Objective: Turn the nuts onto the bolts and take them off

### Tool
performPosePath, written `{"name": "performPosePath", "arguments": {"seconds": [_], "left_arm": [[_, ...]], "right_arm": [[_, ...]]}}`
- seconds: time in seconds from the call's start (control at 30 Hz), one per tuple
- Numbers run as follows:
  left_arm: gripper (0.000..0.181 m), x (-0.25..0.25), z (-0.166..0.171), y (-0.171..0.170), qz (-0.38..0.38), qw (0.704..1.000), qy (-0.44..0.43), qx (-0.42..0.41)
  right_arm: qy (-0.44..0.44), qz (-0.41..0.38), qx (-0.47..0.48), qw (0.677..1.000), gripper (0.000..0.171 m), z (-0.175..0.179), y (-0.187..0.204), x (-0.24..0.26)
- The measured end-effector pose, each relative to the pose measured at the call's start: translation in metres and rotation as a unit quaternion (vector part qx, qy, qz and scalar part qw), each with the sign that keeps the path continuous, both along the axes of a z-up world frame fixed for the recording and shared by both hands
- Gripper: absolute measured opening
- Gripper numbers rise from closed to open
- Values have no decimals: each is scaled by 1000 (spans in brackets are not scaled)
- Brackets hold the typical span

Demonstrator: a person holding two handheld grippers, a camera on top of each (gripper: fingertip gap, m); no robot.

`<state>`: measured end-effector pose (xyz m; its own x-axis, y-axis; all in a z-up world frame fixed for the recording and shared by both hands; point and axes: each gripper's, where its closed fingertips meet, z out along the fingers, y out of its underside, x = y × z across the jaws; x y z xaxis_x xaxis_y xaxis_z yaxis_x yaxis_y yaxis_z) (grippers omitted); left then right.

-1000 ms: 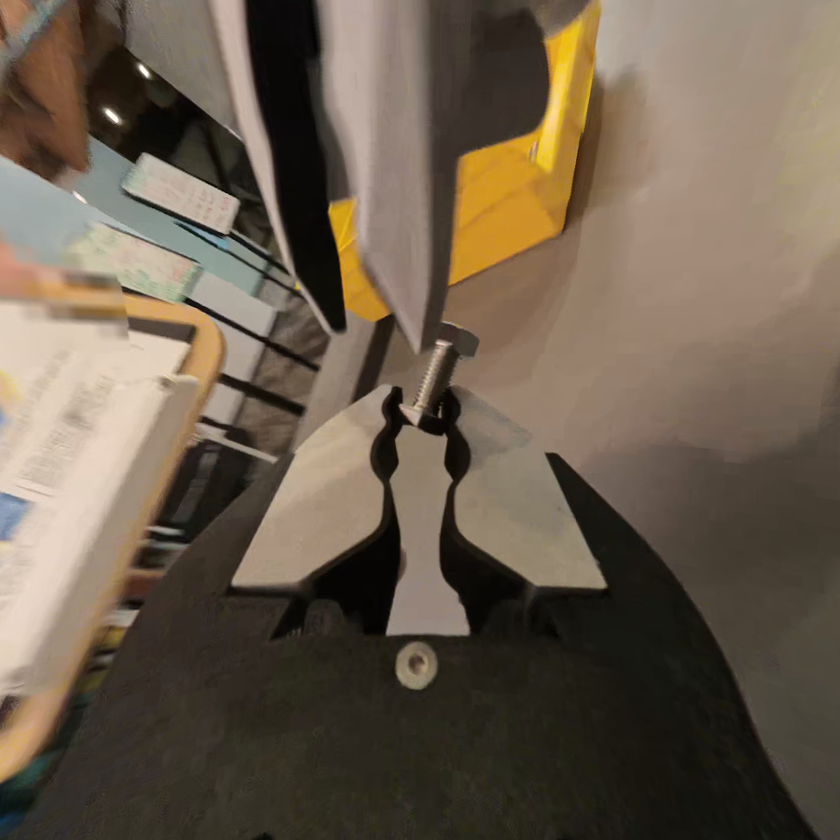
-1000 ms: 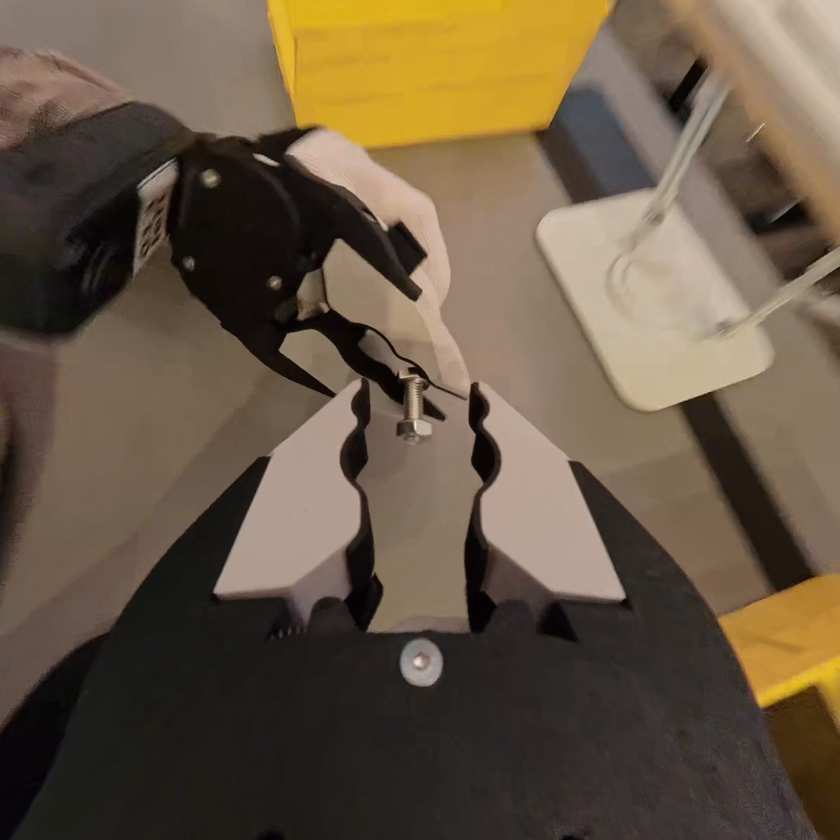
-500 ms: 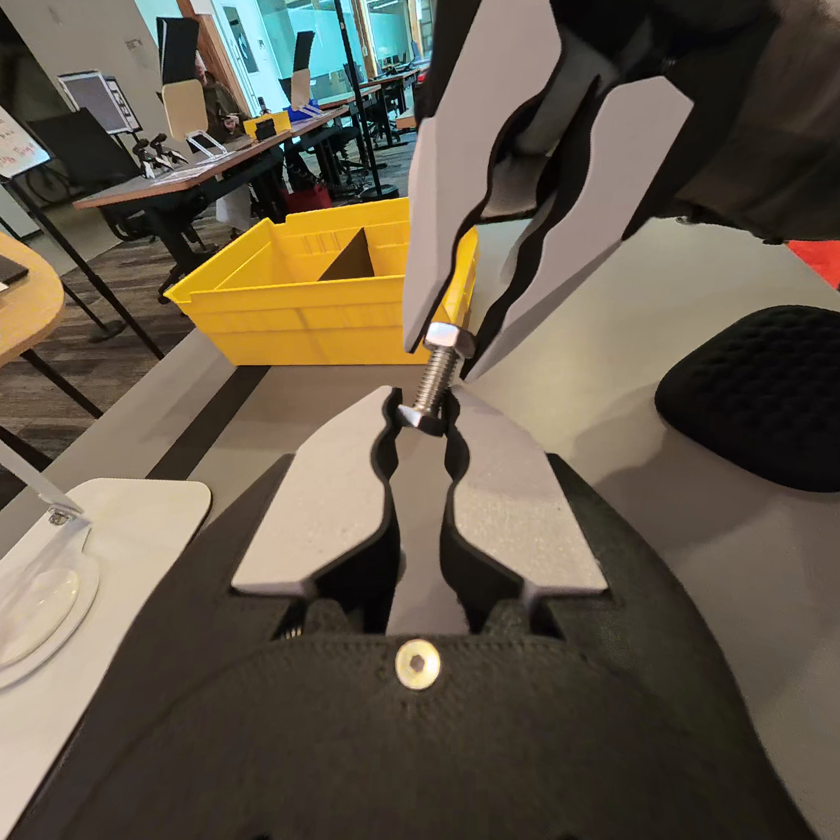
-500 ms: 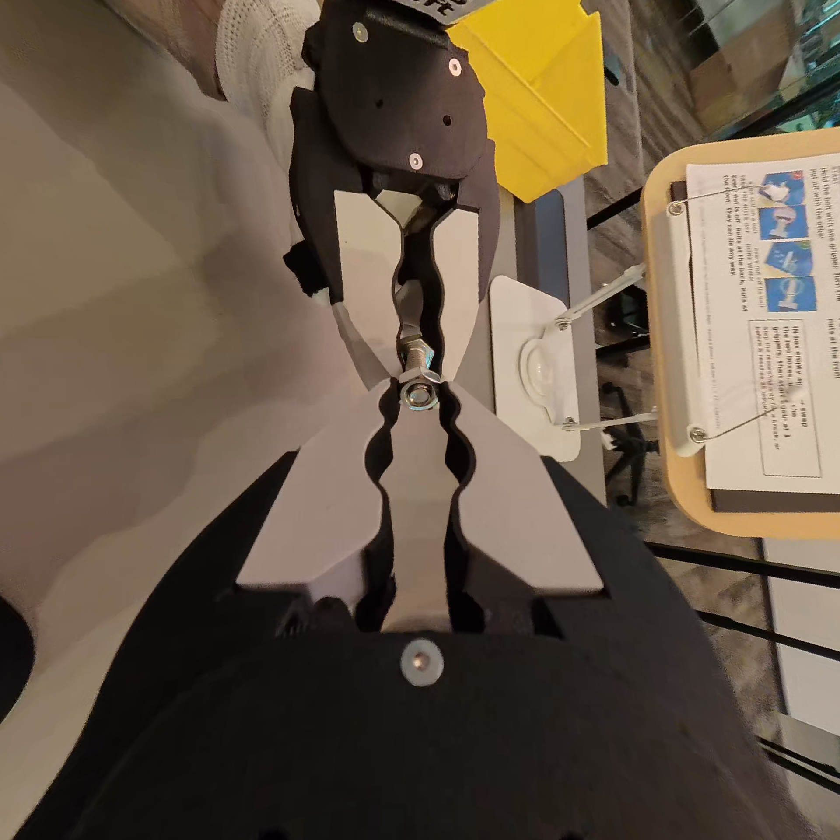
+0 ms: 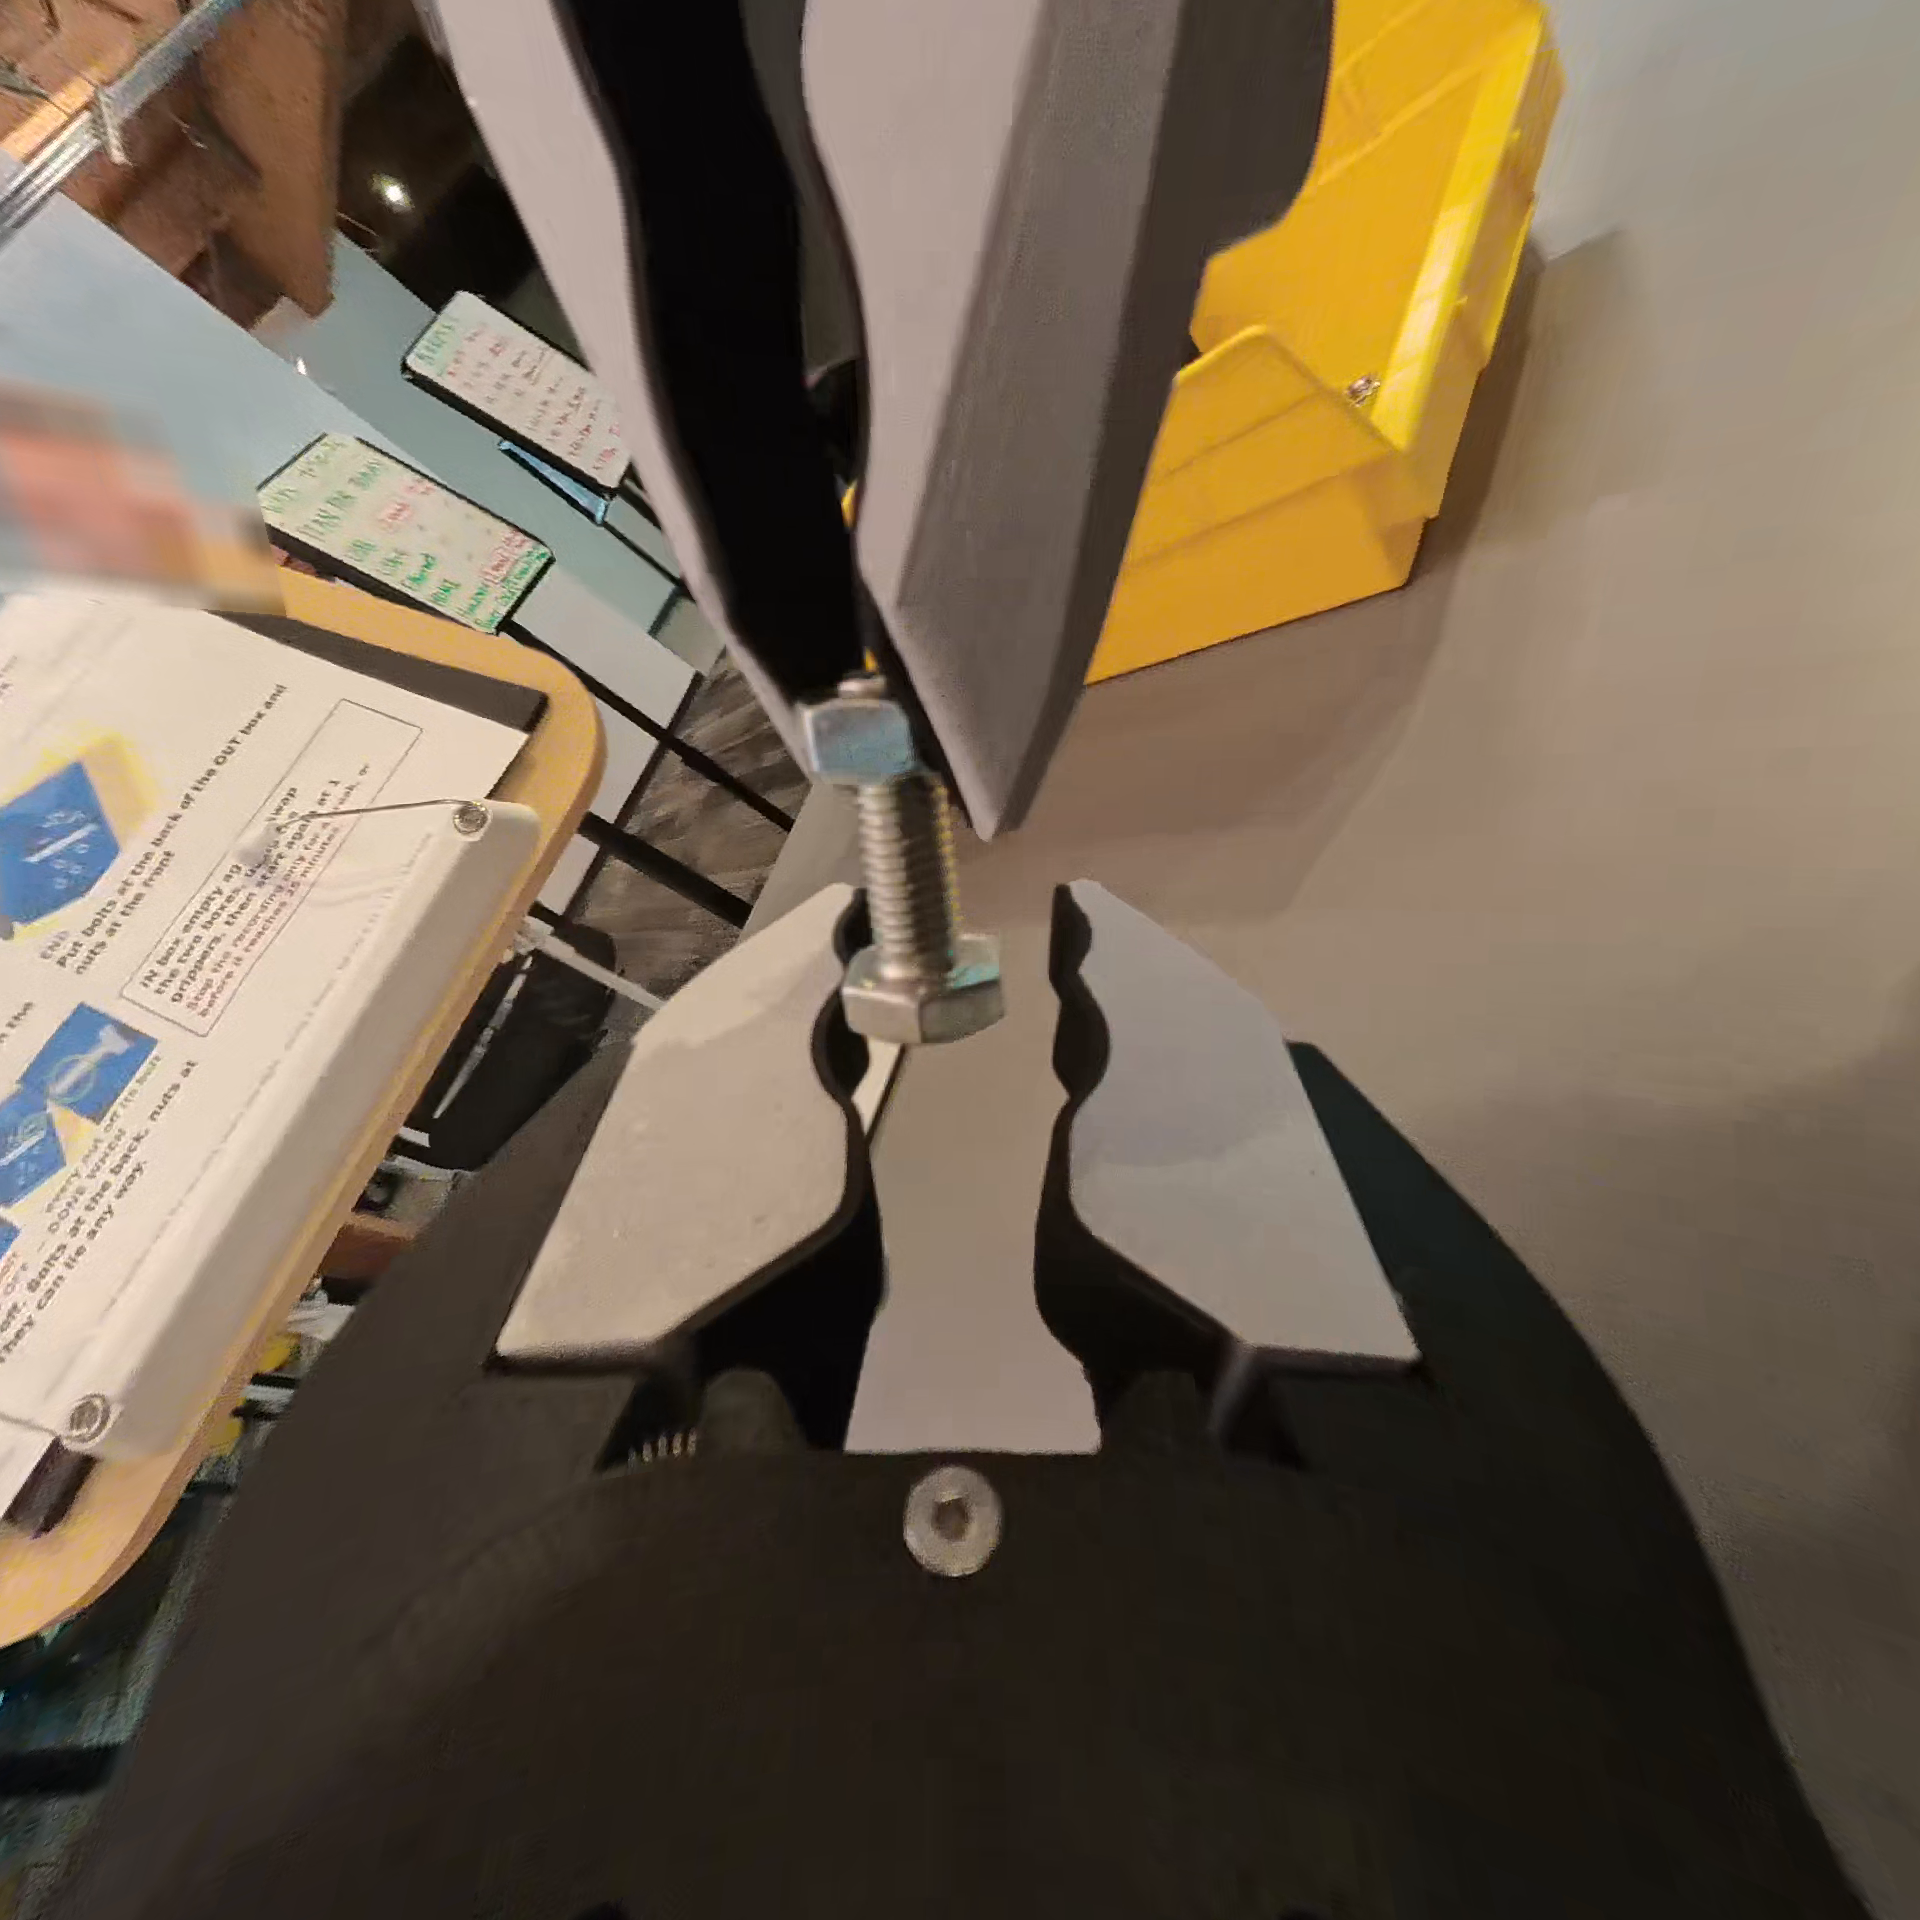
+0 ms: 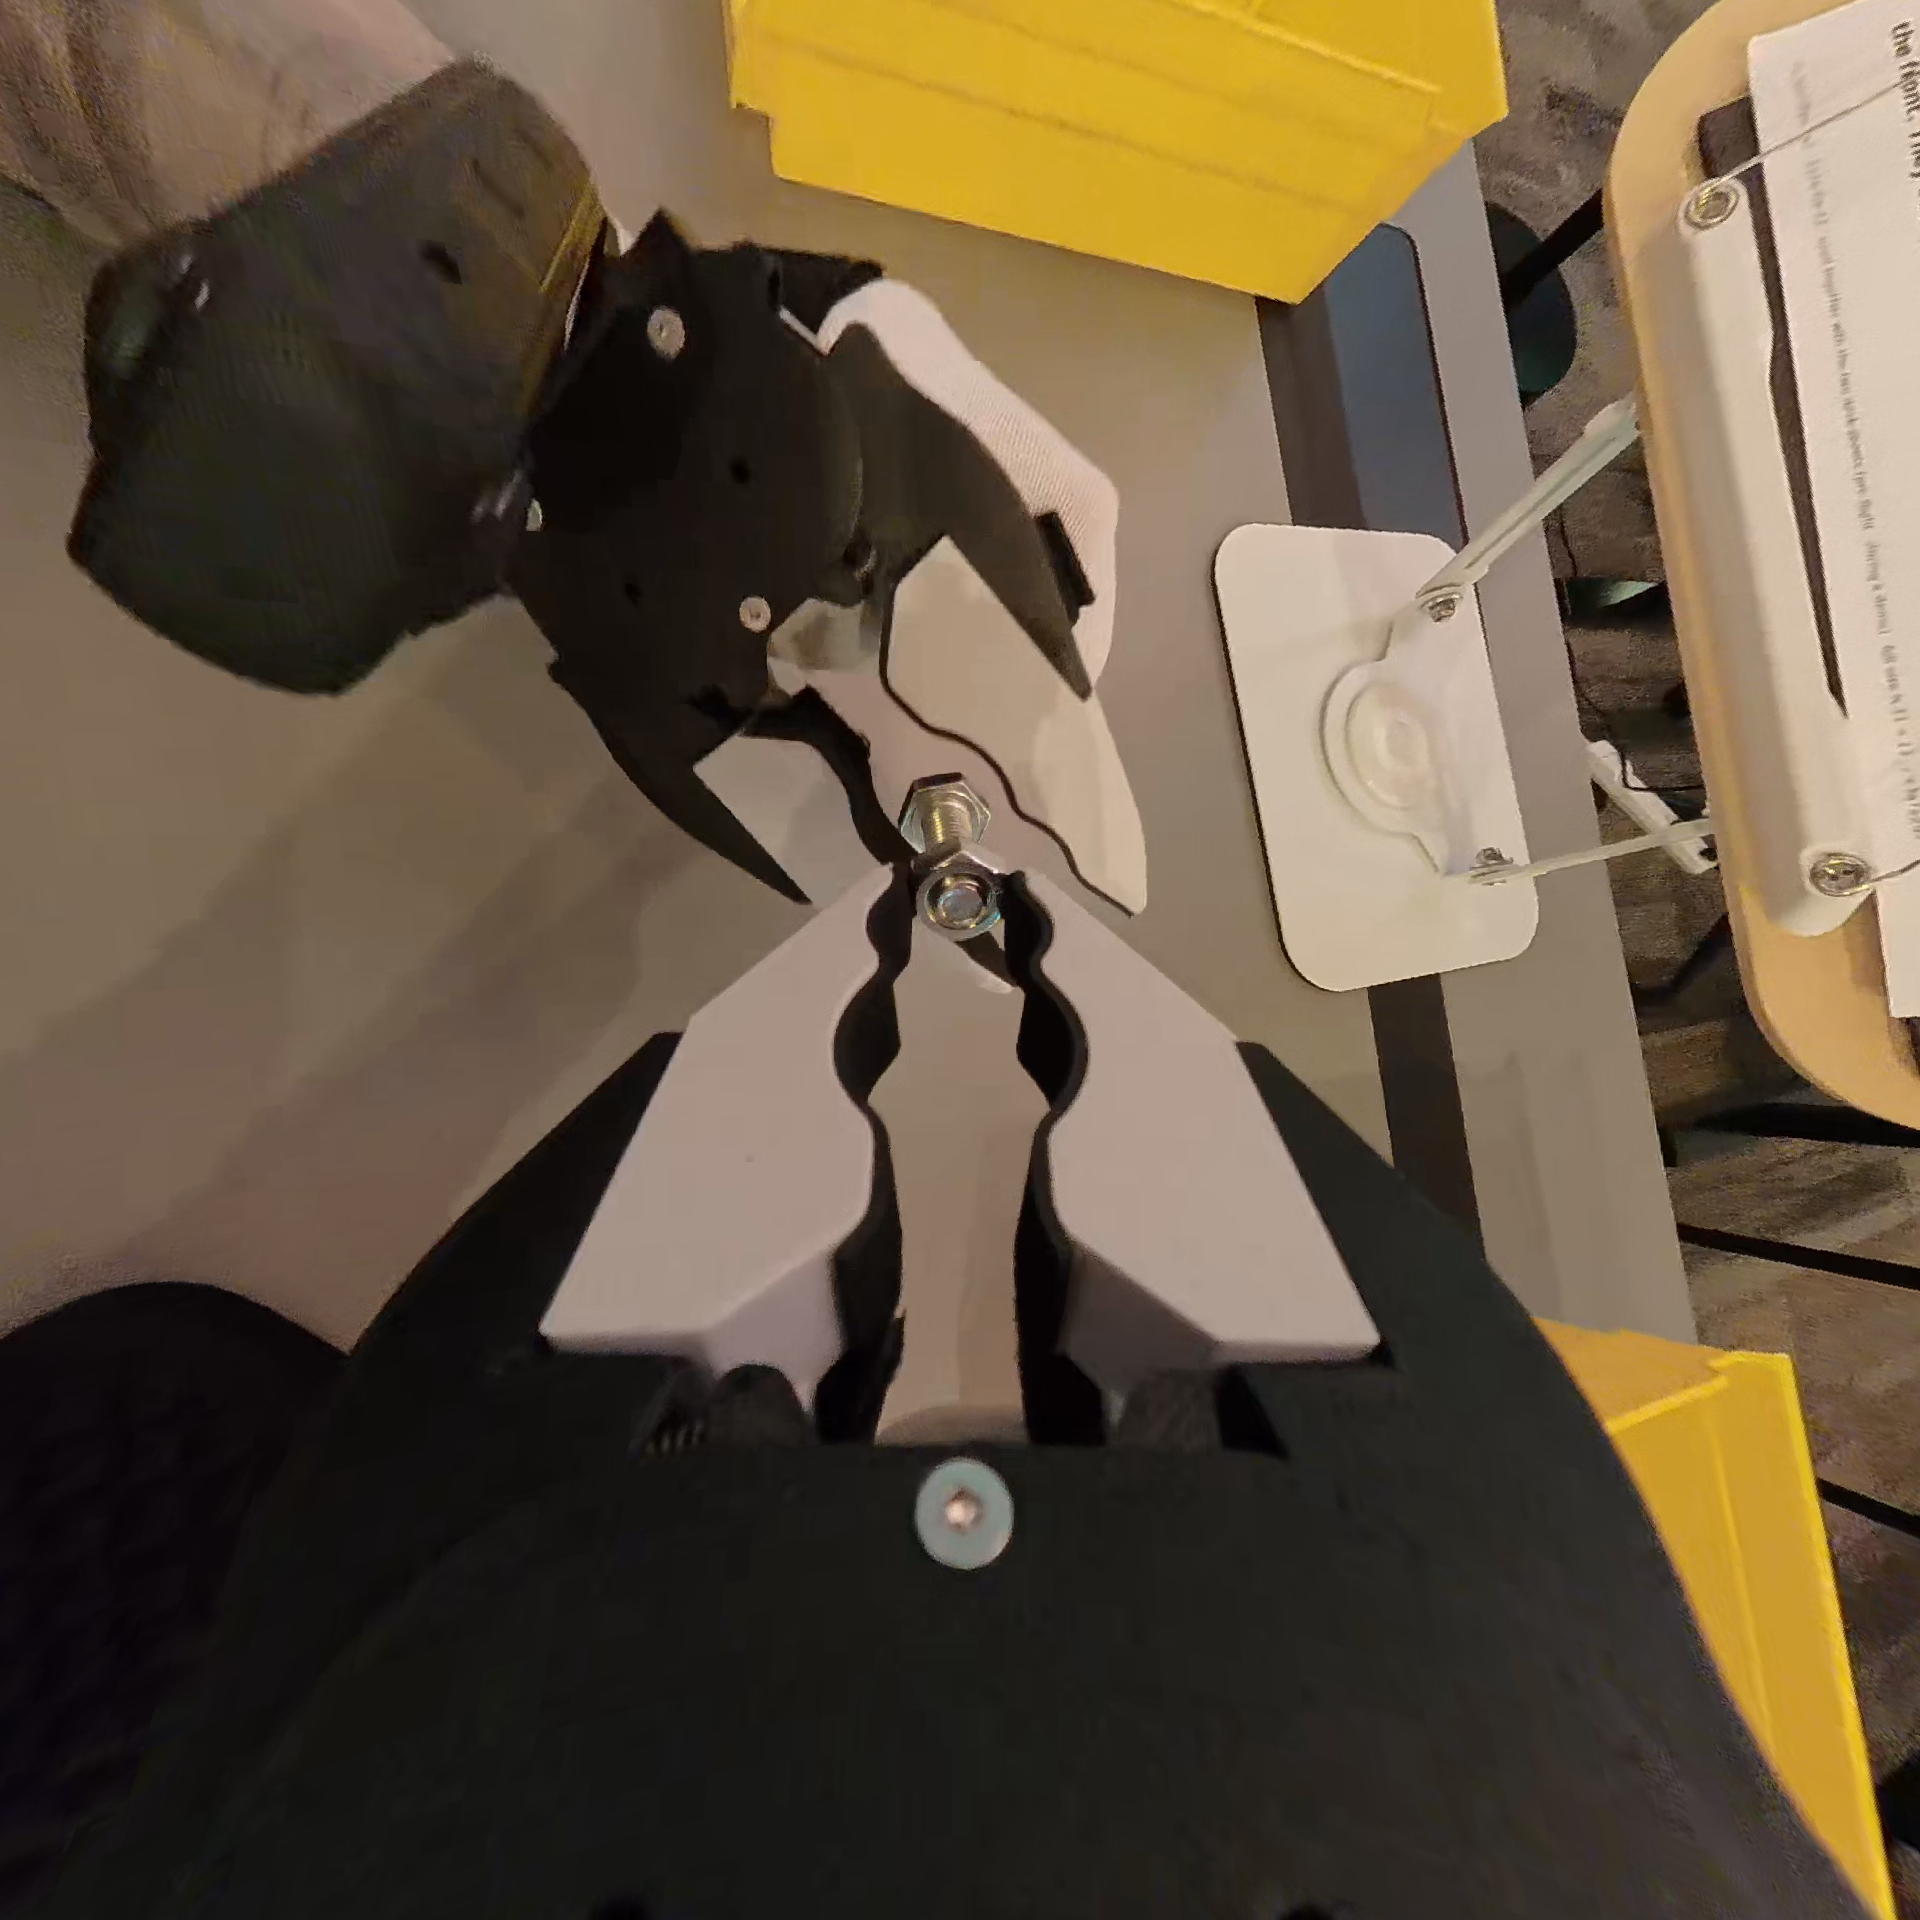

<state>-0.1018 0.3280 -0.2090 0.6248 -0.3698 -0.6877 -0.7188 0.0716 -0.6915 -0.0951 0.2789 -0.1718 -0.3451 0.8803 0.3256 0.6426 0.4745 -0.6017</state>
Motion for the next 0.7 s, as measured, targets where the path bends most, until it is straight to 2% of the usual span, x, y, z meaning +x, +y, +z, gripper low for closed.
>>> {"name": "performPosePath", "arguments": {"seconds": [0.4,0.7], "left_arm": [[11,2,1,0,7,1000,-7,2],[10,1,0,0,5,999,-28,-15]], "right_arm": [[-6,-23,10,1000,16,-10,-4,-6],[4,-38,17,999,16,-8,-2,-6]]}}
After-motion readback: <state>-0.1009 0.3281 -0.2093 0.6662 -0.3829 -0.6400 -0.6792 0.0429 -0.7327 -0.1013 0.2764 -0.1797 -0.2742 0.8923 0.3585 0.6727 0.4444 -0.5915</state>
